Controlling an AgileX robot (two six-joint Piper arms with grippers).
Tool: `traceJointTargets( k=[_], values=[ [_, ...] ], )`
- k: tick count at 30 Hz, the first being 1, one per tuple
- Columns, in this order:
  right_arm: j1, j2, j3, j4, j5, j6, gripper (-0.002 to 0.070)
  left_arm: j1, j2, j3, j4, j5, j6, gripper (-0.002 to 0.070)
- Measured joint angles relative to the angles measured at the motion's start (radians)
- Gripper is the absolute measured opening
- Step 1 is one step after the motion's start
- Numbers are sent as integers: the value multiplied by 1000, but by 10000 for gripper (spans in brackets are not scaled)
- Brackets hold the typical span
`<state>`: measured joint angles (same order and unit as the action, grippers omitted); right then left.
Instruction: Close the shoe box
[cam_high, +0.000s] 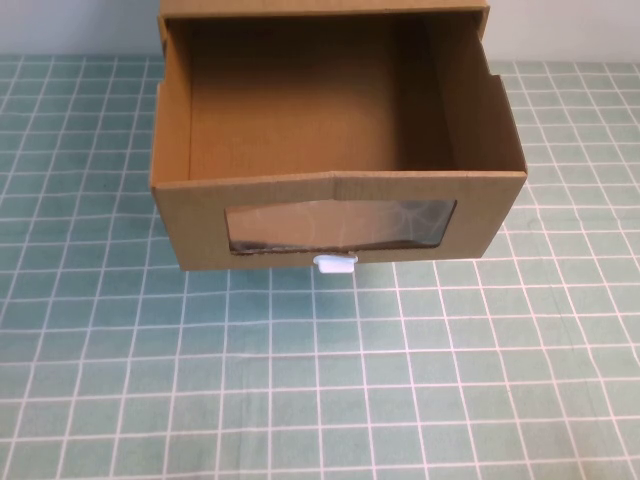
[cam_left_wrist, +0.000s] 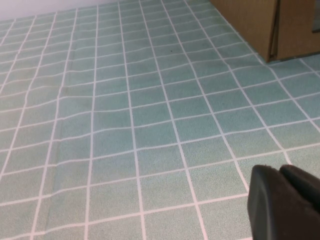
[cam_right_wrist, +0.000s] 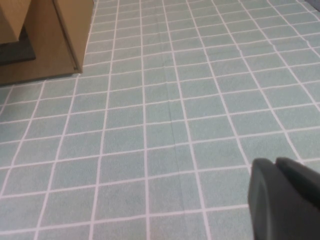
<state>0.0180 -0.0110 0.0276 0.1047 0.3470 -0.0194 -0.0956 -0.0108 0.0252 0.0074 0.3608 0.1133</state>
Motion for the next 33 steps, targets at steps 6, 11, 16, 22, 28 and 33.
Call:
traceJointTargets(
  k=[6,11,16,22,28,33],
  values=[
    [0,-2,0,0,0,0,-13,0,0,0,0,0,0,-5],
    [0,-2,0,0,0,0,-13,0,0,0,2,0,0,-5],
    [0,-2,0,0,0,0,-13,0,0,0,-7,-6,0,-5],
    [0,-2,0,0,0,0,-13,0,0,2,-127,-84,-44,-5],
    [0,-2,0,0,0,0,-13,0,0,2,-283,-279,-194,-5],
    [0,-2,0,0,0,0,-13,0,0,2,-349,-336,-266,-5]
  ],
)
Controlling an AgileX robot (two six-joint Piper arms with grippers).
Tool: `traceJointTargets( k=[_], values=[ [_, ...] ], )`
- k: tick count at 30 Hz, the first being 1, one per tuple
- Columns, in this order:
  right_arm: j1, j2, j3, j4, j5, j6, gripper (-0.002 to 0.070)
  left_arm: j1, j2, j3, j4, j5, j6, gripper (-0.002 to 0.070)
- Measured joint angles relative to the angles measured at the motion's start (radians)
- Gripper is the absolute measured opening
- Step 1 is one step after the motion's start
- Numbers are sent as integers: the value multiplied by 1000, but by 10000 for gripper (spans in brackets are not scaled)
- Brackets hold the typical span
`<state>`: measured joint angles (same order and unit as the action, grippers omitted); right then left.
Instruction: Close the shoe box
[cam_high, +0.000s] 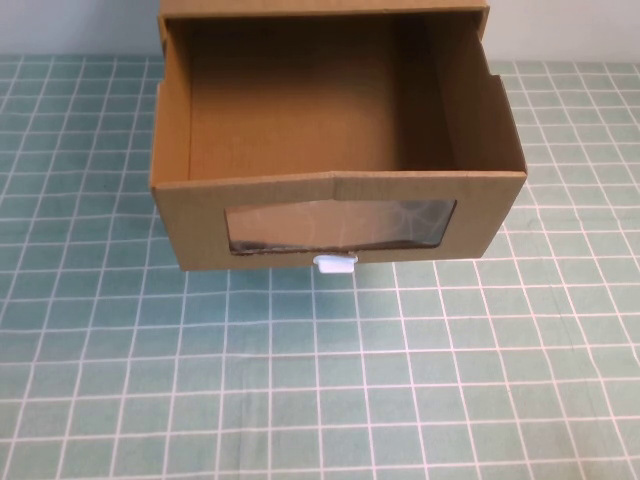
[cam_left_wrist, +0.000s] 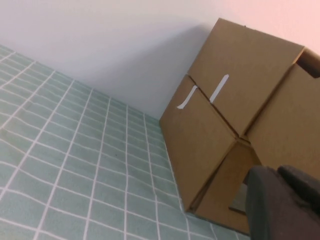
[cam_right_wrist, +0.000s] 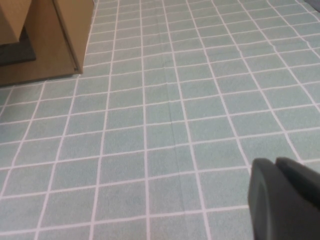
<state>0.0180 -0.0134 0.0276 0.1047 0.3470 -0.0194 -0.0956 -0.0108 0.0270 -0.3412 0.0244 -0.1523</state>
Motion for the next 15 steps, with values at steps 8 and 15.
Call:
traceJointTargets(
  k=[8,15],
  values=[
    [0,0,0,0,0,0,-13,0,13,-44,-5,65,-2,-5],
    [0,0,0,0,0,0,-13,0,378,-438,8,371,120,-5]
  ],
)
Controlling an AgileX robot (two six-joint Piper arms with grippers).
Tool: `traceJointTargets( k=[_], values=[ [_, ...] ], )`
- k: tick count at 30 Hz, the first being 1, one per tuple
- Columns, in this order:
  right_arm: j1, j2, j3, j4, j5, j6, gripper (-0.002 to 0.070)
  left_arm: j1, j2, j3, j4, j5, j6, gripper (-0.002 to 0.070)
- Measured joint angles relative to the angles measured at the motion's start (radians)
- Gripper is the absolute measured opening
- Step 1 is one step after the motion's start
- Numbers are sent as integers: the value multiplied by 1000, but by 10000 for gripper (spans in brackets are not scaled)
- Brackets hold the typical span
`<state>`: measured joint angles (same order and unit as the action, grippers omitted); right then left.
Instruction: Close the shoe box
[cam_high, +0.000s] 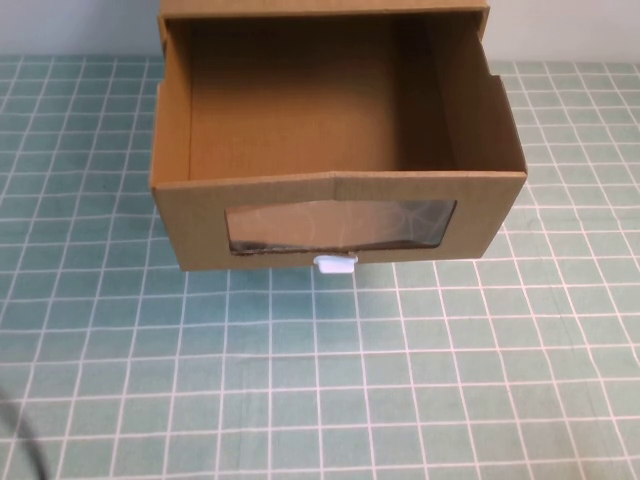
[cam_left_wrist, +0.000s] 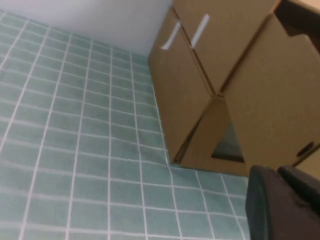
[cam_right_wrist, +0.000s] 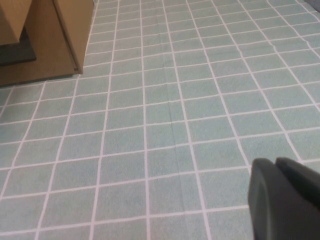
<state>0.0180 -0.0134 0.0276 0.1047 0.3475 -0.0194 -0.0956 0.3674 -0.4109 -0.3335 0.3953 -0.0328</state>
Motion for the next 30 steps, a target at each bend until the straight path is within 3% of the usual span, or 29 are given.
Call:
traceJointTargets(
  k=[9,15,21,30],
  values=[
    [0,0,0,2,0,0,-13,0,666,-752,-73,376,419,-5],
    [0,0,0,2,0,0,-13,0,1059,-1201,-176,504,544,-5],
    [0,0,0,2,0,0,-13,0,1329,-1488,-304,550,614,-5],
    [0,0,0,2,0,0,-13,-83,1501,-1646,-310,572,649,-5]
  ],
)
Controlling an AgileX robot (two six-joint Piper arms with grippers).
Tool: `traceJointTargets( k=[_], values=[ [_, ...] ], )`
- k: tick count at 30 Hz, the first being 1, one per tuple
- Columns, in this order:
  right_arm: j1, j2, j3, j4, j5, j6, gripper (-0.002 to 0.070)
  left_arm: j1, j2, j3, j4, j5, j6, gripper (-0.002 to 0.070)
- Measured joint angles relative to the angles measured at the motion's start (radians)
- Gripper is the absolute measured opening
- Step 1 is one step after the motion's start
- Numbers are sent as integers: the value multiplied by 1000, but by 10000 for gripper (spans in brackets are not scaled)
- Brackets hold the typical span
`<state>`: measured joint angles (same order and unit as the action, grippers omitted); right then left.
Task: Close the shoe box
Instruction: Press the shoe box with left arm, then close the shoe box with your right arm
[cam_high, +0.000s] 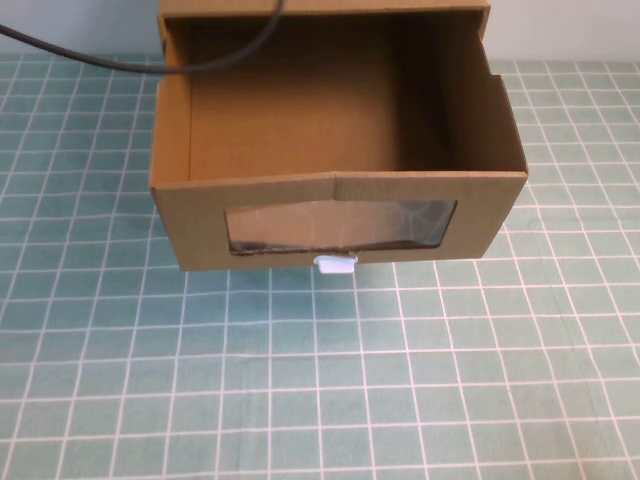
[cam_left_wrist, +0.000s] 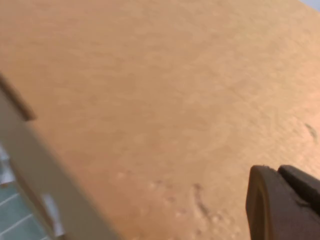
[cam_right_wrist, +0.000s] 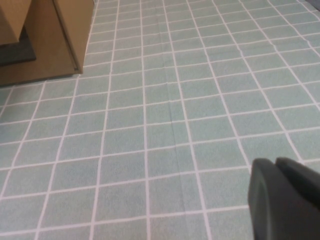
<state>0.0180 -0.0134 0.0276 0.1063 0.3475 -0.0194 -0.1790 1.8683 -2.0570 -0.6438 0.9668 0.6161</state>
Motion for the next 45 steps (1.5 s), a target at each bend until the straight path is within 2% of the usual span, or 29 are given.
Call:
traceJointTargets(
  k=[8,18,22,25,30,37,45],
  values=[
    [0,0,0,32,-5,0,-13,-17,50,0,36,8,4,-5],
    [0,0,0,475,-223,0,-13,-19,50,-2,64,13,4,-5],
    [0,0,0,573,-327,0,-13,-19,50,-3,64,13,4,-5],
    [0,0,-2,676,-327,0,-13,-19,50,-3,64,17,4,-5],
    [0,39,-161,655,-65,0,-13,-19,50,-3,66,17,4,-5],
    [0,384,-510,442,462,-60,-13,-19,50,-4,67,17,0,-5],
    [0,771,-797,483,688,-292,-11,-19,50,-6,67,25,0,-5]
  ],
)
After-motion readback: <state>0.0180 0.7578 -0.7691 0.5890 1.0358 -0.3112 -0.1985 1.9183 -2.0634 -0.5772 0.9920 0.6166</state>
